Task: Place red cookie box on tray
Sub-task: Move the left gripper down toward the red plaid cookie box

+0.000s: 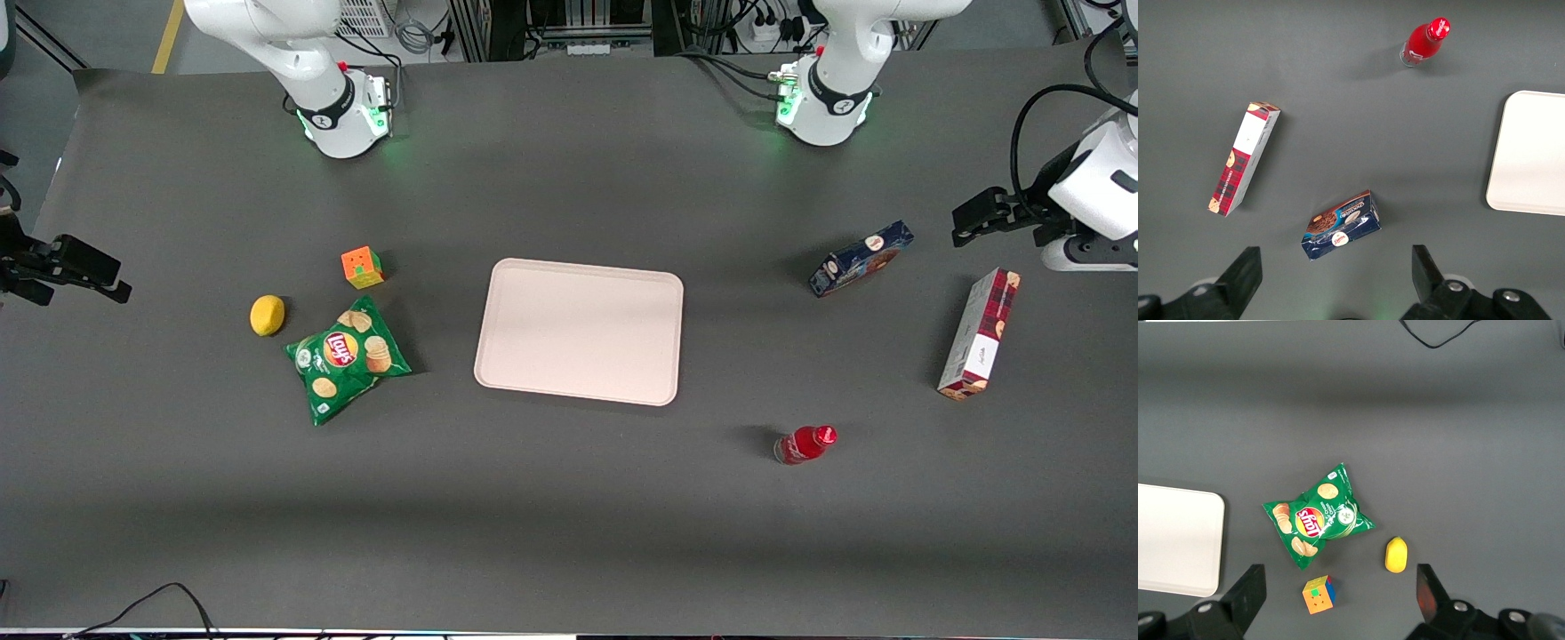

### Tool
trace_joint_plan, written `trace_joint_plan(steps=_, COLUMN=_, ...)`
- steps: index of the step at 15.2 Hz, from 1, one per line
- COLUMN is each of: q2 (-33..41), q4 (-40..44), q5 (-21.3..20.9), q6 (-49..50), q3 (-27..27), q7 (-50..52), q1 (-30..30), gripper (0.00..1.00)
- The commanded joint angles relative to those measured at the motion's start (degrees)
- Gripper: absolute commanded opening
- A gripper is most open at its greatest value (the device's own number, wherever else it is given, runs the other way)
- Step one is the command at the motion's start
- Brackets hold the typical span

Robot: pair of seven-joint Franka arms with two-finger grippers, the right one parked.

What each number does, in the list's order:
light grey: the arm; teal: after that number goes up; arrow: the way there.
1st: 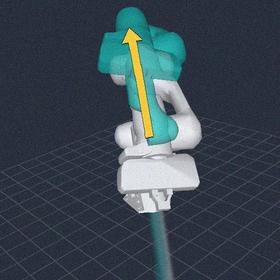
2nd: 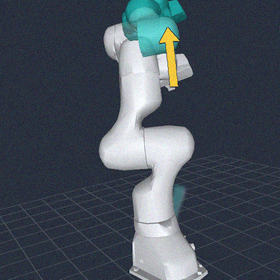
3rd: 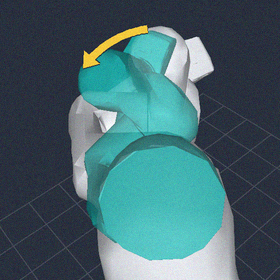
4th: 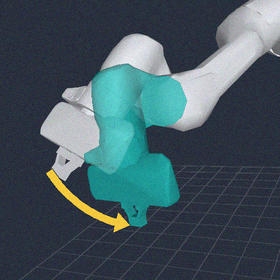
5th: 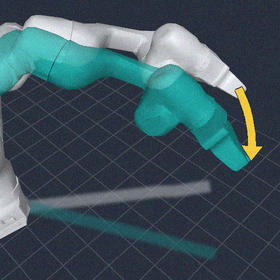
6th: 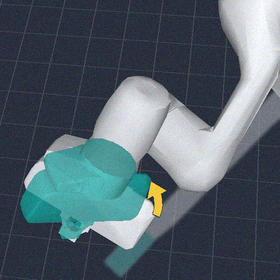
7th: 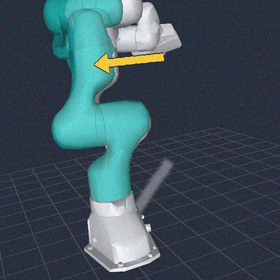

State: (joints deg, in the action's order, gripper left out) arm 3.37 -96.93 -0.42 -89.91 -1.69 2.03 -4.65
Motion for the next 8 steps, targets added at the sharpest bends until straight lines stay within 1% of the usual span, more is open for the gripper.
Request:
trace_joint_plan(steps=1, q2=-0.03, q4=0.51, q5=0.16, q6=-0.44, q3=-0.16, q7=-0.71, q1=-0.53, gripper=1.00)
trace_joint_plan(steps=8, q2=-0.21, q4=-0.01, q5=0.16, q6=-2.02, q3=-0.25, q7=-0.71, q1=-0.44, gripper=1.00)
